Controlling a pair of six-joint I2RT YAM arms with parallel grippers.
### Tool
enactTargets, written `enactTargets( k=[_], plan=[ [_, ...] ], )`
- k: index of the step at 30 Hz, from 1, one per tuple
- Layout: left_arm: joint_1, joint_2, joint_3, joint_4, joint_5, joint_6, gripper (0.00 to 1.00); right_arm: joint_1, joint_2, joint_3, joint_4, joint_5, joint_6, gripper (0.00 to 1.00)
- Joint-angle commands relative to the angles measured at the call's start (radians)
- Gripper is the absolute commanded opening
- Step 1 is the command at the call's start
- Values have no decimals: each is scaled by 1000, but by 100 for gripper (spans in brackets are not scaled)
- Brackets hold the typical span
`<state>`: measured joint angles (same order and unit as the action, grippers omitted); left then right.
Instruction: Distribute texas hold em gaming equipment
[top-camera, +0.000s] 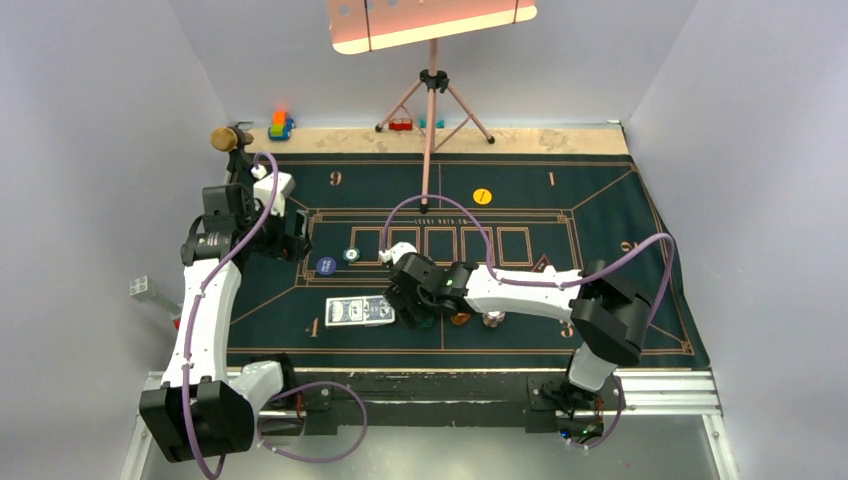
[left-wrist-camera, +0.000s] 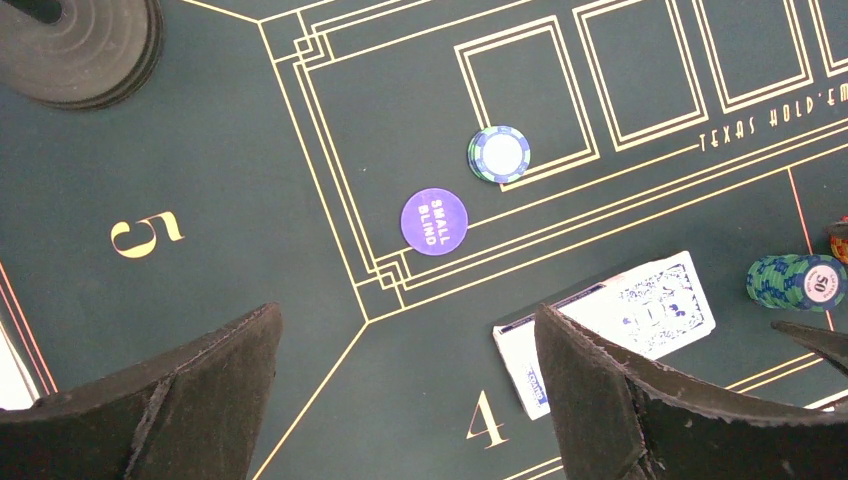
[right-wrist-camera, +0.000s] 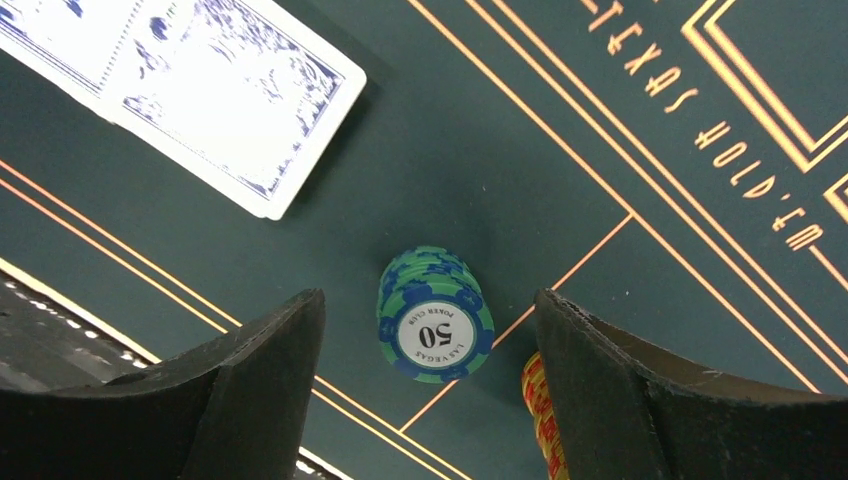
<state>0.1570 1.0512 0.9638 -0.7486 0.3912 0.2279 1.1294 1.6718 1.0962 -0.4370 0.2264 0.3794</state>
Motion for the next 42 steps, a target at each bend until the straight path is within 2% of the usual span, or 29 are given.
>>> enactTargets(
  k=[1,6,11,18,24,29,35,42],
  plan=[
    [10,3,4,14,28,13,100,12,7,-35,32,31,20,77],
    [9,6,3,15,28,13,100,15,5,-45,39,31,26,71],
    [8,6,3,15,28,13,100,15,9,-48,47,37,29,59],
    [9,5,4,15,26,14,100,15,34,-50,39,40,30,48],
    [9,5,4,15,24,16,100,15,28,-46,27,22,33,30],
    [9,4,5,15,25,16,100,15,-6,-18,-1,43,23,22],
    [9,2,4,14,29,14,100,-13,-66,27,-33,46,5,19],
    [9,0,4,14,28,16,100,-168,-120,62,-32,-3,-22,18]
  ],
)
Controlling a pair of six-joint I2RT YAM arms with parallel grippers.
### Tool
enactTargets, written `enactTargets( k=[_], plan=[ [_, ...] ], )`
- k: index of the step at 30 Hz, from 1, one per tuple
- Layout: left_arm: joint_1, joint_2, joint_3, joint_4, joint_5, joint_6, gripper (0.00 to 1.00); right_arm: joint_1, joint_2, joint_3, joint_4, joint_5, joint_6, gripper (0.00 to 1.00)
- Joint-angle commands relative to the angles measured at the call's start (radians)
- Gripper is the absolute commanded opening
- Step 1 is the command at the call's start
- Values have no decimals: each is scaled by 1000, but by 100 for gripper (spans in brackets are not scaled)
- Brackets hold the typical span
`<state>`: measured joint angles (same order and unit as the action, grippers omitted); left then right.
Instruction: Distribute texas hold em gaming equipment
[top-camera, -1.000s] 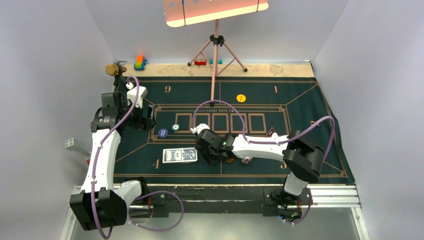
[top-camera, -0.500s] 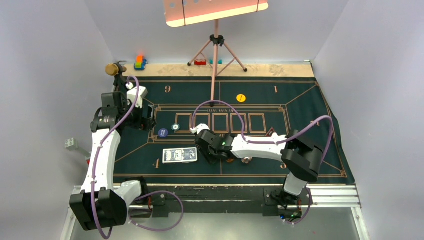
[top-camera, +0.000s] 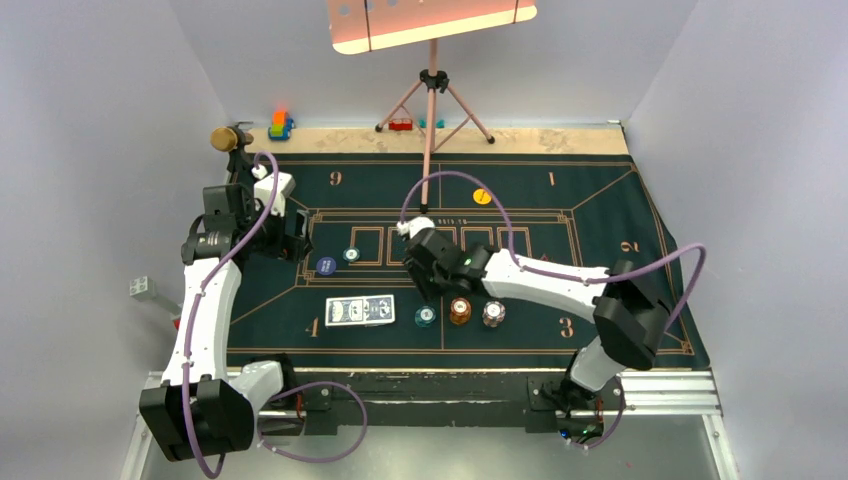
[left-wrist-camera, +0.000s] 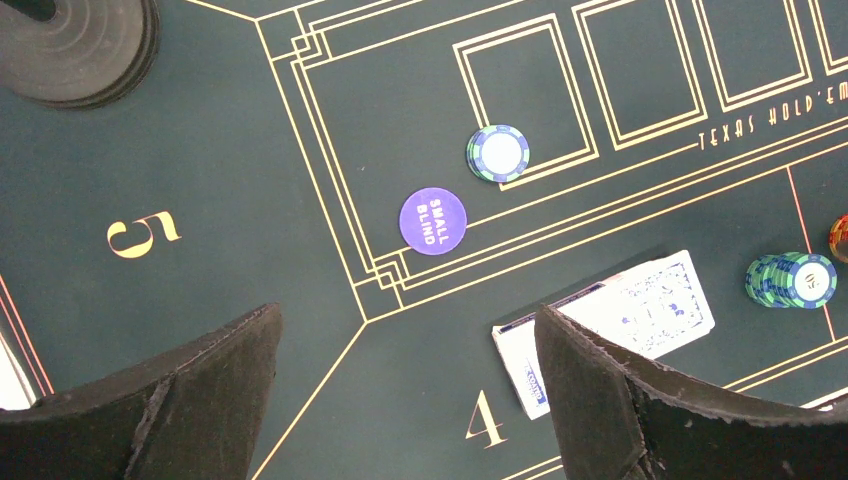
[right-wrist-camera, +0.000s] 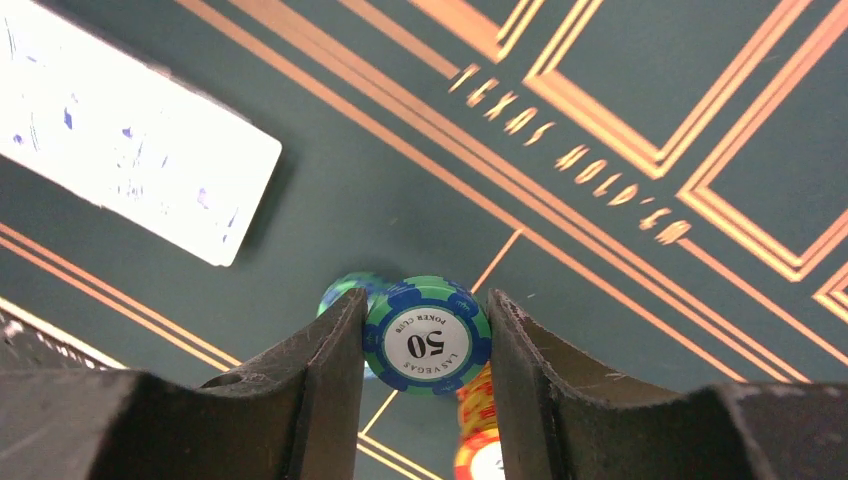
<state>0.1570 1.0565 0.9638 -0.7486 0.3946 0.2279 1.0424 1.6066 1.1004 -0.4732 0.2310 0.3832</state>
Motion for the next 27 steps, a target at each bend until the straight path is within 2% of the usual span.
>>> enactTargets(
  k=[1,5,14,27],
  plan=[
    [9,-6,4,13,24,17,100,-107,-56,67,1,-4,-33,17],
    [9,-7,4,15,25,17,100,-233,-16,137,-23,25,-57,16],
    [9,-15,0,14,22,24,100,-462,215,334,-17,68,-73,13],
    [9,-16,-5,14,25,31,100,-517,472,521,10,54,-52,12]
  ],
)
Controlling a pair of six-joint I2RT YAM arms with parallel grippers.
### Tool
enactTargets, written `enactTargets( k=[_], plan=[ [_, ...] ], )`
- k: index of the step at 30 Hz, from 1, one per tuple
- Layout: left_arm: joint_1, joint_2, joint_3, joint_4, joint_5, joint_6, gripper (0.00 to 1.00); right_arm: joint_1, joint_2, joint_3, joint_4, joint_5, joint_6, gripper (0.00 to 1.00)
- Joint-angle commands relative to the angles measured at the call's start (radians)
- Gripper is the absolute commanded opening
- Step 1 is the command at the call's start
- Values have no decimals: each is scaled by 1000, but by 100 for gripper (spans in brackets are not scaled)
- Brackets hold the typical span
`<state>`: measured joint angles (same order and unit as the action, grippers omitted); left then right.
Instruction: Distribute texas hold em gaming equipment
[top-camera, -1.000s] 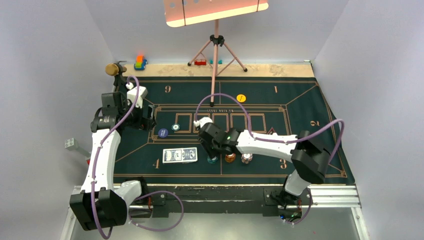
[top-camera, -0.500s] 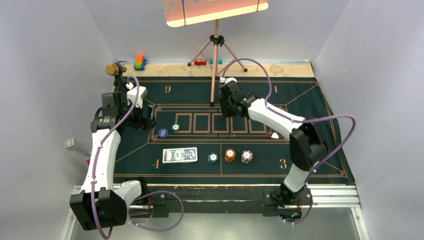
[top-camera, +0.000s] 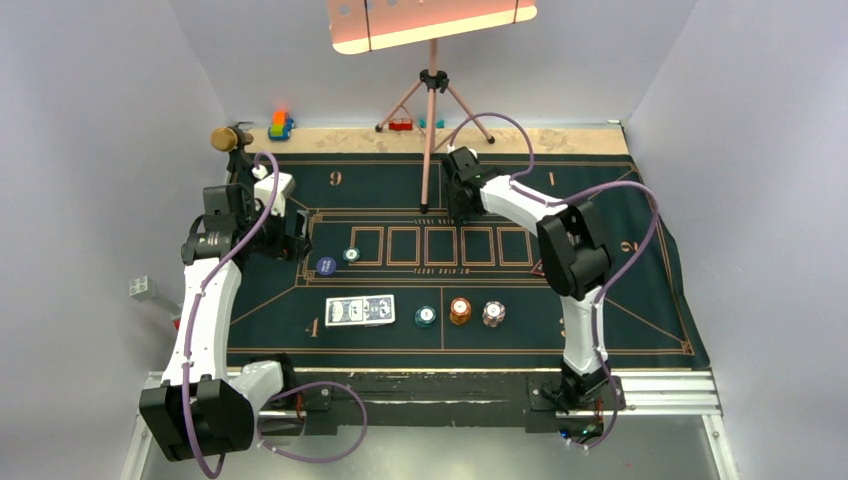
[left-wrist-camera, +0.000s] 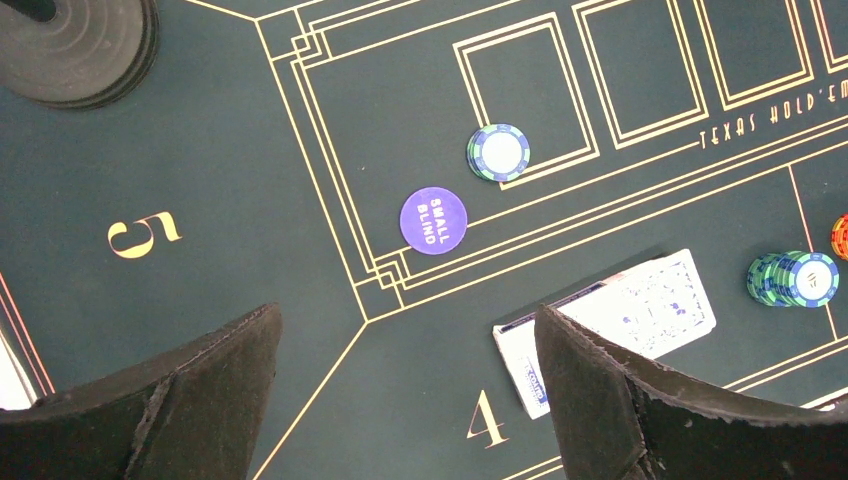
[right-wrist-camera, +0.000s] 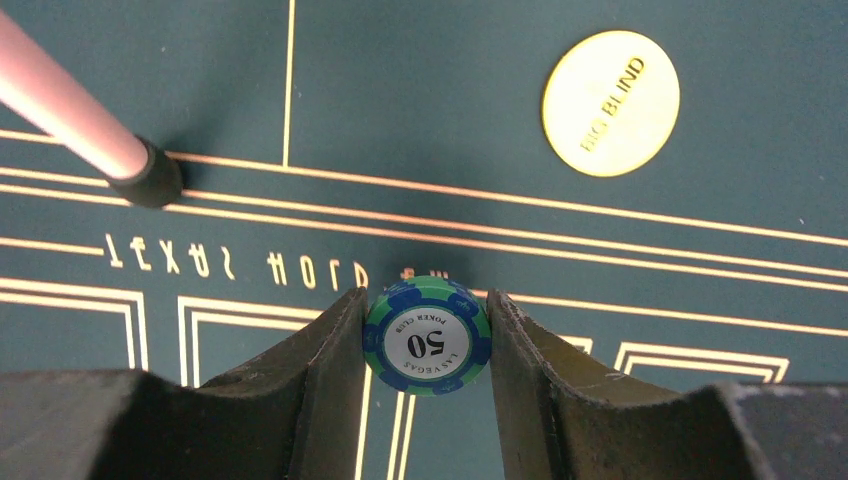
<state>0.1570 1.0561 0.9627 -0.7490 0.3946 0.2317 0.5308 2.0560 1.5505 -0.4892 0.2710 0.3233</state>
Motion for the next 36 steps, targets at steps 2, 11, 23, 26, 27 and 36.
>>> enactTargets(
  k=[2,11,23,26,27,36],
  plan=[
    [9,-16,-4,14,25,29,100,-13,47,86,29,16,12,12],
    [9,-16,-9,18,28,30,100,-38,76,91,52,42,17,12],
    [9,-16,-9,15,30,29,100,-43,120,113,44,11,18,29],
    [9,-18,-10,15,30,30,100,-44,112,114,37,-1,21,53],
    [9,-19,-11,16,30,29,100,-43,104,115,33,-2,22,58],
    [9,-26,-14,17,28,27,100,-38,-31,38,42,8,42,72]
  ],
)
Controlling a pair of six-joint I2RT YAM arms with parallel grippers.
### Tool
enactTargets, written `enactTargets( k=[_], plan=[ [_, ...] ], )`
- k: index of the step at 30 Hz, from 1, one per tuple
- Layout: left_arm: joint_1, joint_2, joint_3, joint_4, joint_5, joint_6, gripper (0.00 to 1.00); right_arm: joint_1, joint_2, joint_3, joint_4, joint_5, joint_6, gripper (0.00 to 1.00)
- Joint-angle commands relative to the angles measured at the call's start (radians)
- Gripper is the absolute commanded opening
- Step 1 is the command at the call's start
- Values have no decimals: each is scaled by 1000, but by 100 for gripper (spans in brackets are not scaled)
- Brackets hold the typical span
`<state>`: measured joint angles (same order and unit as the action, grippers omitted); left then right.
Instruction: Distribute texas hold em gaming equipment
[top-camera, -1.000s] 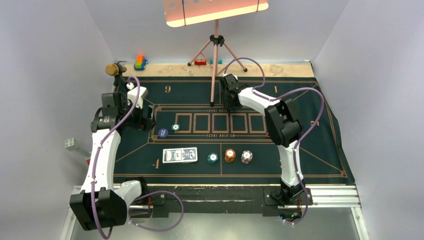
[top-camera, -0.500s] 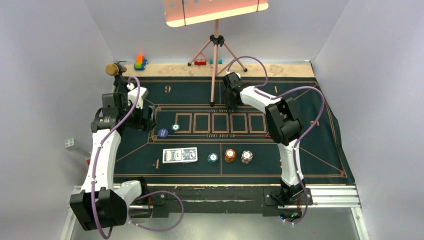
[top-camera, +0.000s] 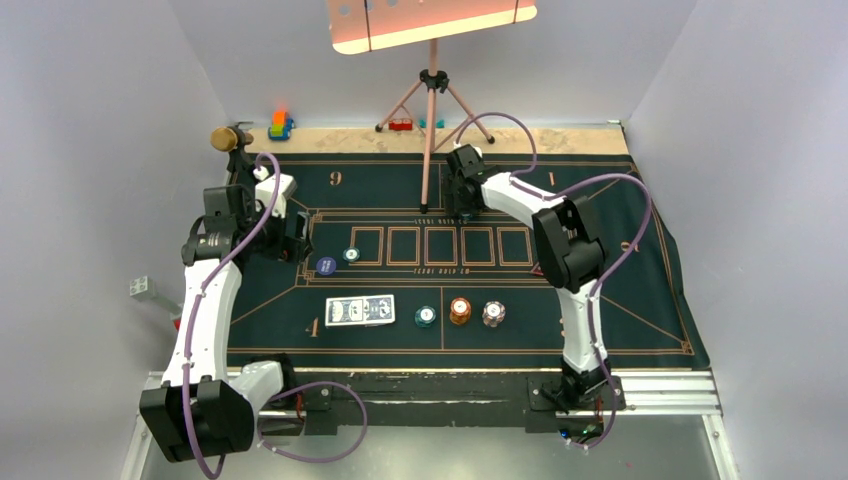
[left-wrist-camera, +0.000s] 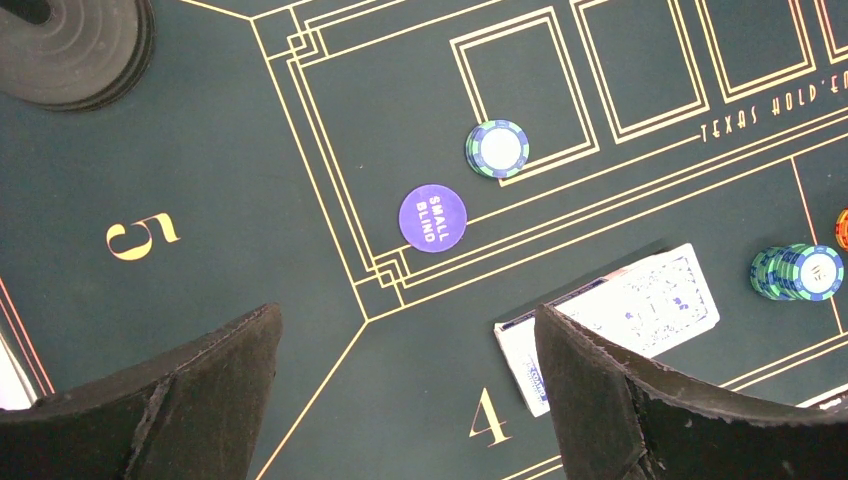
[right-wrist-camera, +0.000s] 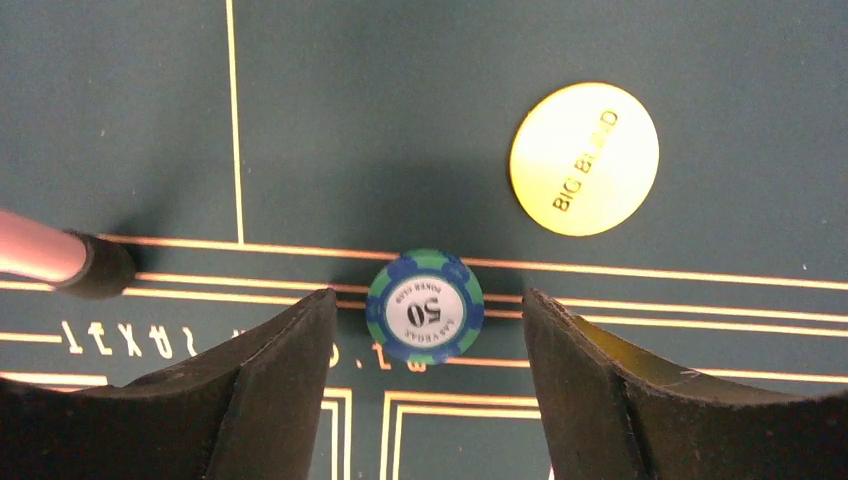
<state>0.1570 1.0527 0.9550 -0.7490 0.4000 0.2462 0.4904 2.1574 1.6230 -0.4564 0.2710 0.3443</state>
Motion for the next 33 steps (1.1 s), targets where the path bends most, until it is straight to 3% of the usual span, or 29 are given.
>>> enactTargets(
  k=[1,6,15,21,33],
  plan=[
    [9,-23,-6,18,23,12,100,7,-173,-57,20,4,21,72],
    [9,-25,-8,20,20,13,100,80,-341,-173,35,-11,1,73],
    [9,-29,-10,21,21,12,100,370,-546,-398,39,-106,-46,81],
    [8,-31,-10,22,21,10,100,527,-530,-456,6,-105,-7,84],
    [10,-43,-10,15,22,10,100,621,-446,-522,41,-149,49,87]
  ],
)
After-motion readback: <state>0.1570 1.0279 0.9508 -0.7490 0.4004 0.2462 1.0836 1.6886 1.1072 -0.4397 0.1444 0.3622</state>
